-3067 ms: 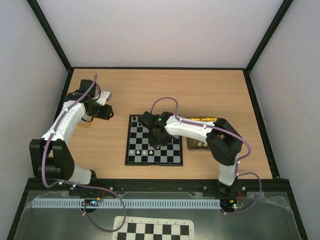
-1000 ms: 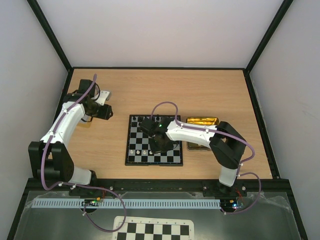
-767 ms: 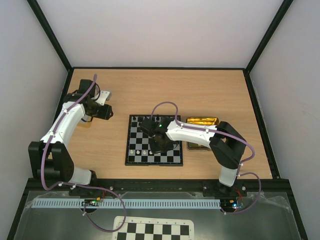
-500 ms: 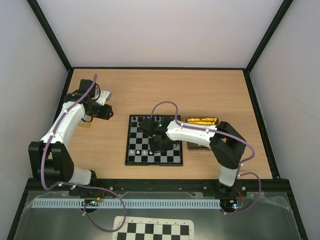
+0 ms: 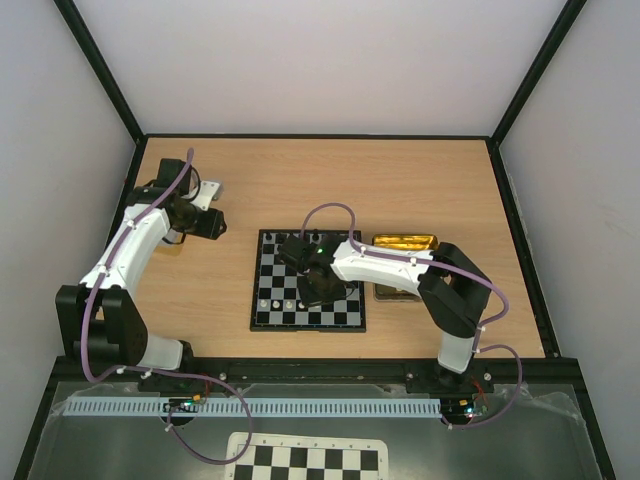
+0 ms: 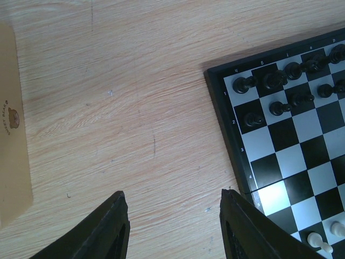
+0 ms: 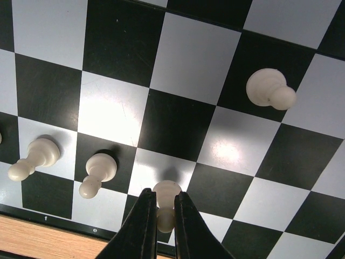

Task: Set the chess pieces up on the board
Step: Move the chess piece to the chessboard.

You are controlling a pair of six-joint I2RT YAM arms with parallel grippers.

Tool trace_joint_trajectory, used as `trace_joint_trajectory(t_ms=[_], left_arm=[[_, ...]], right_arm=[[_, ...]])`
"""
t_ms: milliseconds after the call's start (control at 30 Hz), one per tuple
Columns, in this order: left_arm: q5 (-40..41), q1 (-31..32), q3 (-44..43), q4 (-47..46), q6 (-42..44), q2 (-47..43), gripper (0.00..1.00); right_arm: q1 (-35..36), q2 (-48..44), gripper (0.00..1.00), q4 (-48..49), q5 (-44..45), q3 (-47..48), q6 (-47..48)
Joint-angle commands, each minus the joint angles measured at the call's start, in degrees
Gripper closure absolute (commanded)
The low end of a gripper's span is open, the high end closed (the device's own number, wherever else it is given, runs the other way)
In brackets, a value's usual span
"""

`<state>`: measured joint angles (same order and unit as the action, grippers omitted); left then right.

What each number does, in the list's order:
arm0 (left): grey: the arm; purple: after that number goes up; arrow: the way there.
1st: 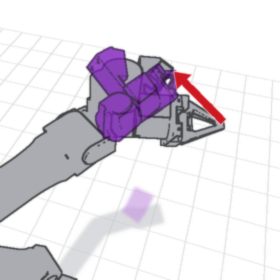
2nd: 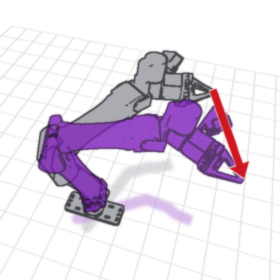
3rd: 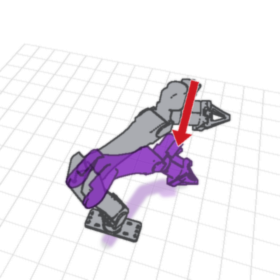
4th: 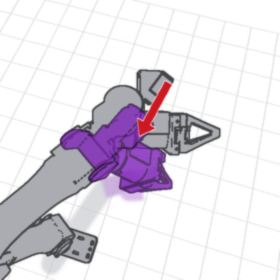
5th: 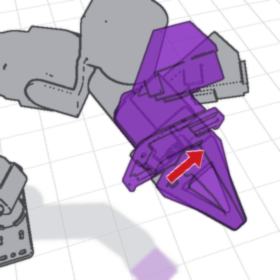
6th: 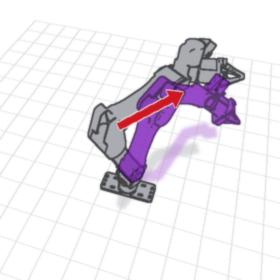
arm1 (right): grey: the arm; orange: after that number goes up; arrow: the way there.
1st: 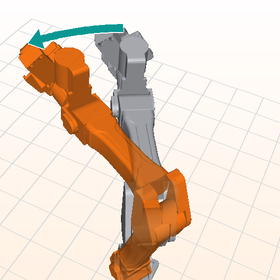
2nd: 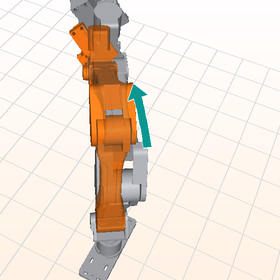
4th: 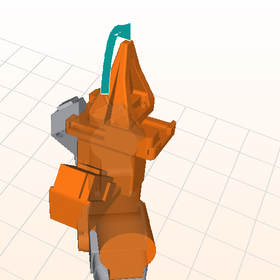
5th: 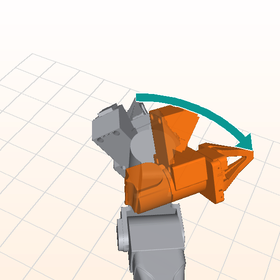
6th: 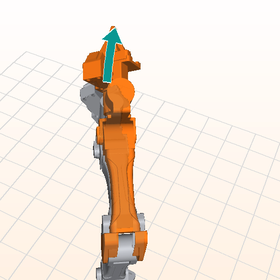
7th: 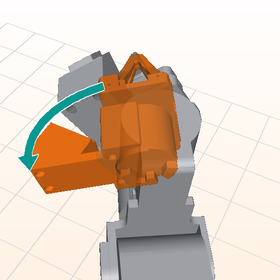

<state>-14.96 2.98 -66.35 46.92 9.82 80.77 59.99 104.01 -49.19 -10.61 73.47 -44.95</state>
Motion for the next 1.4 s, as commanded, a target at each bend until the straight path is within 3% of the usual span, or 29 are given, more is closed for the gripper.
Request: trace_joint_trajectory(t_ms=[0,567,833,1367], left_arm=[[0.06,0.27,0.69,-0.33,-0.42,-1.20,0.52],[0.04,0.27,1.04,-0.47,-0.66,-1.37,0.52],[-0.15,0.27,0.89,-0.69,-0.77,-0.97,0.52],[-0.18,0.36,0.82,-0.62,-0.67,-1.18,0.52]], right_arm=[[0.37,1.34,0.94,-0.90,0.24,2.07,0.82],[0.35,2.54,0.94,-0.36,0.09,1.77,1.44],[0.33,2.30,0.84,-0.12,0.07,1.50,1.45],[-1.15,1.13,0.80,-3.98,4.98,4.15,2.30]])
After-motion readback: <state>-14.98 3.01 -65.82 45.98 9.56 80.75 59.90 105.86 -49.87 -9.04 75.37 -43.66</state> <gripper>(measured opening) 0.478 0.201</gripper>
